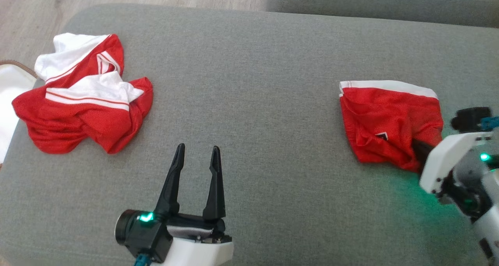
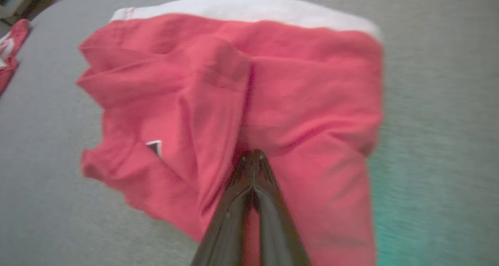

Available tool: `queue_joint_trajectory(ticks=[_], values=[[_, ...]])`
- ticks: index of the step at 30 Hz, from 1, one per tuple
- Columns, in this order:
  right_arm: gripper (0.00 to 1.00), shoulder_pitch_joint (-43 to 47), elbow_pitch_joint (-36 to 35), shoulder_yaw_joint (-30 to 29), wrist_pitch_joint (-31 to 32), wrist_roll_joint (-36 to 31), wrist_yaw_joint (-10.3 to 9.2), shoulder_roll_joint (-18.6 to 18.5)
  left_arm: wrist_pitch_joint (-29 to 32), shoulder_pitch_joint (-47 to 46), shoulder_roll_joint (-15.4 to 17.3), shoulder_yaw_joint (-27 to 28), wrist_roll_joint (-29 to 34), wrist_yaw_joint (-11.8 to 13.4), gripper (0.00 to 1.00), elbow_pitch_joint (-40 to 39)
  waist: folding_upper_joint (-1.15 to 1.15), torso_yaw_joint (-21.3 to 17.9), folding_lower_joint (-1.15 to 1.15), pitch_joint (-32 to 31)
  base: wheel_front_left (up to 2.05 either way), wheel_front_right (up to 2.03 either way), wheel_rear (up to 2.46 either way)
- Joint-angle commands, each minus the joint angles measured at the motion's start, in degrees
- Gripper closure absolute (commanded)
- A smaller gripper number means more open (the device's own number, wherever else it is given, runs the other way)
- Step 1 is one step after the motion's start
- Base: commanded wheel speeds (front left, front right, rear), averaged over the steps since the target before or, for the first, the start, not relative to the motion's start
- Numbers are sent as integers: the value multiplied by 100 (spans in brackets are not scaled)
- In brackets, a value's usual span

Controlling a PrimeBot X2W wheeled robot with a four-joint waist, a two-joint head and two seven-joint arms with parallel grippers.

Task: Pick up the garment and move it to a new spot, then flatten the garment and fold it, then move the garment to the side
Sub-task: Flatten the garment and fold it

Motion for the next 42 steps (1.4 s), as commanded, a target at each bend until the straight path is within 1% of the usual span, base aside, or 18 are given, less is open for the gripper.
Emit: queue_joint_trajectory(ticks=[1, 6, 7, 9, 11, 12, 13, 14, 16, 18, 21, 22, 24, 26, 28, 30, 34, 42], values=[[100, -99, -195, 122, 3, 131, 39, -125, -29, -210, -8, 112, -25, 22, 0, -155, 0, 17, -1, 2, 0, 0, 0], [100, 123, -773, 807, 119, 956, 39, -192, -29, -161, -8, 199, -156, 79, 0, -116, 0, -47, -1, -89, 0, 0, 0], [100, 267, -1025, 1118, 130, 1122, 39, -257, -29, -122, -8, 236, -137, 83, 0, -52, 0, -99, -1, -158, 0, 0, 0], [100, 410, -1218, 1394, 63, 1185, 39, -296, -29, -88, -8, 273, -13, 115, 0, 33, 0, -157, -1, -248, 0, 0, 0], [100, 552, -1347, 1577, -201, 1138, 39, -276, -29, -47, -8, 307, 96, 163, 0, 119, 0, -208, -1, -358, 0, 0, 0], [68, 626, -1384, 1605, -431, 1083, 39, -233, -29, -25, -8, 327, 150, 183, 0, 156, 0, -232, -1, -424, 0, 0, 0], [22, 698, -1408, 1603, -711, 1001, 39, -177, -29, 4, -8, 386, 204, 250, 0, 174, 0, -264, -1, -503, 0, 0, 0], [0, 768, -1397, 1554, -1051, 866, 39, -112, -29, 44, -8, 447, 230, 308, 0, 160, 0, -307, -1, -583, 0, 0, 0], [0, 907, -1280, 1367, -1812, 450, 39, 48, -29, 167, -8, 591, 258, 421, 0, 142, 0, -413, -1, -758, 0, 0, 0], [0, 1065, -1117, 1129, -2497, -15, 39, 292, -29, 325, -8, 748, 293, 487, 0, 157, 0, -549, -1, -938, 0, 0, 0], [0, 1304, -906, 560, -3445, -645, 39, 746, -29, 541, -8, 1042, 394, 612, 0, 150, 0, -735, -1, -1088, 0, 0, 0], [0, 1387, -881, 337, -3636, -844, 39, 899, -29, 594, -8, 1137, 410, 638, 0, 130, 0, -787, -1, -1137, 0, 0, 0], [0, 1592, -955, -13, -3794, -1136, 39, 1189, -29, 705, -8, 1286, 528, 641, 0, 97, 0, -890, -1, -1224, 0, 0, 0], [0, 1821, -1125, -406, -3839, -1475, 39, 1395, -29, 821, -8, 1374, 588, 575, 0, 57, 0, -972, -1, -1307, 0, 0, 0], [0, 2067, -1465, -822, -3845, -1932, 39, 1548, -29, 939, -8, 1441, 624, 536, 0, 8, 0, -1026, -1, -1373, 0, 0, 0], [0, 2361, -1699, -1074, -3846, -2380, 39, 1671, -29, 1080, -8, 1462, 637, 494, 0, -7, 0, -1062, -1, -1443, 0, 0, 0], [0, 2789, -1890, -1219, -3848, -2786, 39, 1832, -29, 1376, -8, 1493, 647, 461, 0, 97, 0, -1117, -1, -1550, 0, 0, 0], [0, 3010, -1904, -1309, -3848, -2940, 39, 1957, -29, 1589, -8, 1441, 887, 346, 0, 400, 0, -1137, -1, -1636, 0, 0, 0]])
